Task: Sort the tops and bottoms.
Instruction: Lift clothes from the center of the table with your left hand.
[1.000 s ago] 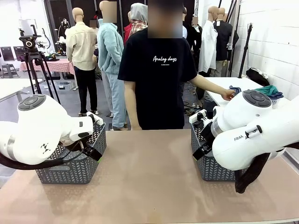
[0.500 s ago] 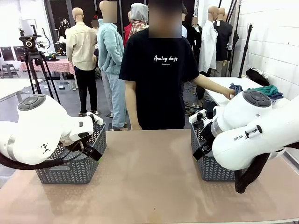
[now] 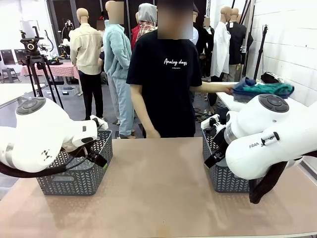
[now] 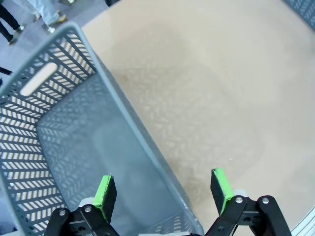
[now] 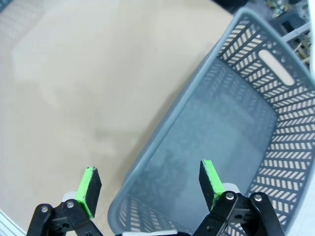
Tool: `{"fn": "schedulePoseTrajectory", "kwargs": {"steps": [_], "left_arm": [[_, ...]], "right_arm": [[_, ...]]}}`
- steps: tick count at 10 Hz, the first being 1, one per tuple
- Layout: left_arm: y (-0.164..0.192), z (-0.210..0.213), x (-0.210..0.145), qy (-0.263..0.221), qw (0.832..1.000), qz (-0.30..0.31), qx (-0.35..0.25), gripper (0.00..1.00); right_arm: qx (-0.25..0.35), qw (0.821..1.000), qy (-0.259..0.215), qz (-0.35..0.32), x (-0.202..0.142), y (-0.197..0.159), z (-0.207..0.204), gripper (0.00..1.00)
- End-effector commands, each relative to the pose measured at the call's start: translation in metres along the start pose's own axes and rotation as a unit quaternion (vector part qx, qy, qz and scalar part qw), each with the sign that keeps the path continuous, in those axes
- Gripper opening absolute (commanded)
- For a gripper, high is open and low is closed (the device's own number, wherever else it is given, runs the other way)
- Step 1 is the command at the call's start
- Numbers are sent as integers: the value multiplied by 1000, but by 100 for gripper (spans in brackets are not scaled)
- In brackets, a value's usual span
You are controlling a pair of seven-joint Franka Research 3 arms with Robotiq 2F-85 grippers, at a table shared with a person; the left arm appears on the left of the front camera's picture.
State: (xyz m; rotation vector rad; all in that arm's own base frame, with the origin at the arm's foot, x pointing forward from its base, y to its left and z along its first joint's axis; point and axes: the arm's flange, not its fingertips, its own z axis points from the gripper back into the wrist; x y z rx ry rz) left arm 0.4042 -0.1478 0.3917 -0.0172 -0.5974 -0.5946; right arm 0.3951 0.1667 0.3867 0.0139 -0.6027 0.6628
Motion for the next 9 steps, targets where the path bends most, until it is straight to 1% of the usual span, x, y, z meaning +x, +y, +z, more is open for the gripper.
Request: {"fn": "schedulePoseTrajectory", "kwargs": {"steps": [1,4,5,6,7,8,9], "left_arm": [[3,33,-5,-27,1000,7,9,100],[1,77,-3,-34,999,15,-33,100],[-3,94,-1,-47,998,14,-35,100],[-3,109,1,-59,998,18,-25,100],[1,120,2,-62,998,26,-21,100],[6,132,2,-50,998,43,-20,100],[7,143,1,-58,997,47,-22,100]], "right_arm": [[-6,1000,-21,-17,4,-10,20,100],[-23,997,-59,-52,1,-30,67,100],[-26,995,-67,-63,-3,-36,82,100],[-30,994,-74,-72,-7,-42,96,100],[-36,993,-76,-81,-13,-48,107,100],[-38,991,-86,-94,-19,-55,118,100],[-39,990,-93,-102,-26,-57,127,100]]}}
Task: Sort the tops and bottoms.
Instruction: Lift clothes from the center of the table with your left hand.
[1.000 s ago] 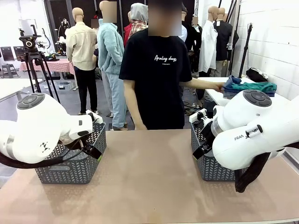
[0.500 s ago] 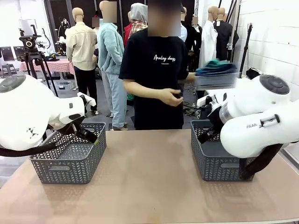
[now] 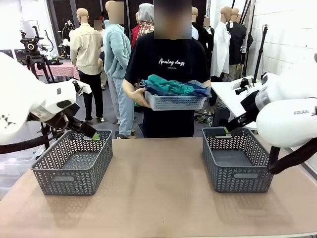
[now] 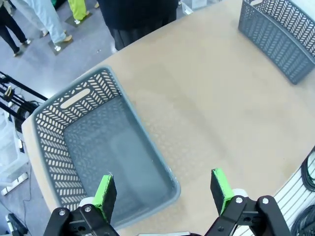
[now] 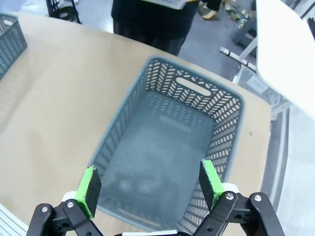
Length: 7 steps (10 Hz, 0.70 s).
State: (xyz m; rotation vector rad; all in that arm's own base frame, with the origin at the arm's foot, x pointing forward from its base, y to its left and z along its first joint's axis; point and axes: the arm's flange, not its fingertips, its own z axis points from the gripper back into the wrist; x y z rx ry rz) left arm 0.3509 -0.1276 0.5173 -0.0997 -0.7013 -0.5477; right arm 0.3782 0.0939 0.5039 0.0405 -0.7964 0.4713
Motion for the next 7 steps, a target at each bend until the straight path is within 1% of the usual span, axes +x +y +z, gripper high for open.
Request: {"fn": "schedulePoseTrajectory", "kwargs": {"steps": [1,3,7], "left_arm": [[1,19,-19,-6,1000,20,-4,100],[3,23,-18,-5,1000,24,-8,100],[6,17,0,9,1000,25,-7,100]], "right_arm": [[8,1000,-5,-27,-40,0,22,100],[14,999,-5,-33,-43,-3,25,100],[26,999,5,-28,-46,-4,18,100]]}}
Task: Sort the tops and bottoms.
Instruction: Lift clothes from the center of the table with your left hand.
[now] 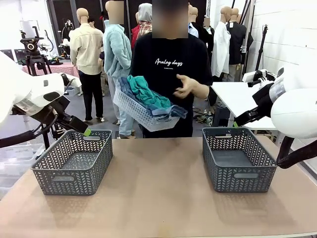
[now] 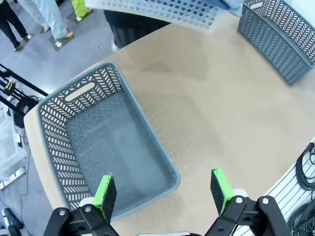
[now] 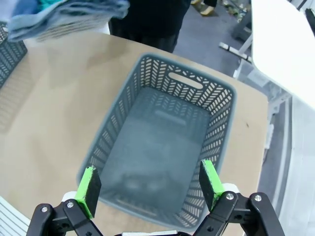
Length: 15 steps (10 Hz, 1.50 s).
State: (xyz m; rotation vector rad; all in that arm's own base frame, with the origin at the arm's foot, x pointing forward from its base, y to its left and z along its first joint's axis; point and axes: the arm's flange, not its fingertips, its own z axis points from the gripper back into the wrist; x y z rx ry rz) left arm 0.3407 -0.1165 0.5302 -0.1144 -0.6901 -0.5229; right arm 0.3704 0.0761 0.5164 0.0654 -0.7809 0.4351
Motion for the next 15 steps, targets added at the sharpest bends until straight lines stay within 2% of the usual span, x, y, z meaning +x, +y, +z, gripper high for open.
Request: {"fn": "schedulePoseTrajectory", "kwargs": {"steps": [1,2,3,15], "left_arm": [[1,-4,2,10,1000,14,-3,100],[3,-8,2,10,1000,29,-5,100],[0,-2,0,3,1000,0,-1,100],[0,-2,0,3,1000,0,-1,100]], "right_arm": [[24,1000,5,-5,-42,10,-4,100],[31,999,13,-2,-42,11,-12,100],[2,1000,4,0,-1,1,-2,100],[2,1000,4,0,-1,1,-2,100]]}}
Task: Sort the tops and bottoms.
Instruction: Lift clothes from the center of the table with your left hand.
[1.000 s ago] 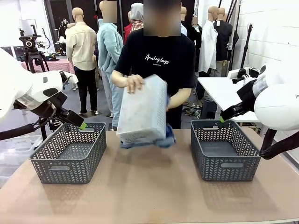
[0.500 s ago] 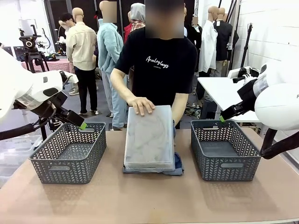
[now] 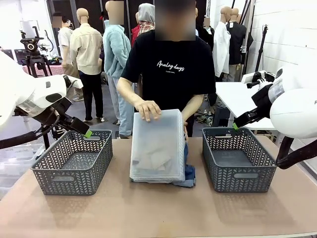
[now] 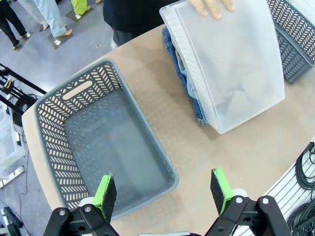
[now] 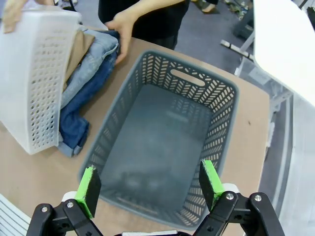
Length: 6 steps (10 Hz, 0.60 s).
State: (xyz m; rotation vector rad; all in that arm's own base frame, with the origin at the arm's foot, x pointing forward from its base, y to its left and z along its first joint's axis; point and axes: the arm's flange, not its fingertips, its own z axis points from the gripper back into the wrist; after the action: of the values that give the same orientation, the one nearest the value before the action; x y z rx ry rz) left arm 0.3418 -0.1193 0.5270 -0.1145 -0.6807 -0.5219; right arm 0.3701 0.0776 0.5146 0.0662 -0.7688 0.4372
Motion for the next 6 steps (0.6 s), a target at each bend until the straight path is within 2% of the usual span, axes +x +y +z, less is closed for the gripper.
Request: {"fn": "schedulePoseTrajectory", "kwargs": {"steps": [1,6], "left_arm": [[2,1,0,-2,1000,-1,0,100],[2,1,0,-2,1000,-1,0,100]], "right_arm": [[1,1000,-1,0,0,-1,0,100],[1,1000,-1,0,0,-1,0,100]]}}
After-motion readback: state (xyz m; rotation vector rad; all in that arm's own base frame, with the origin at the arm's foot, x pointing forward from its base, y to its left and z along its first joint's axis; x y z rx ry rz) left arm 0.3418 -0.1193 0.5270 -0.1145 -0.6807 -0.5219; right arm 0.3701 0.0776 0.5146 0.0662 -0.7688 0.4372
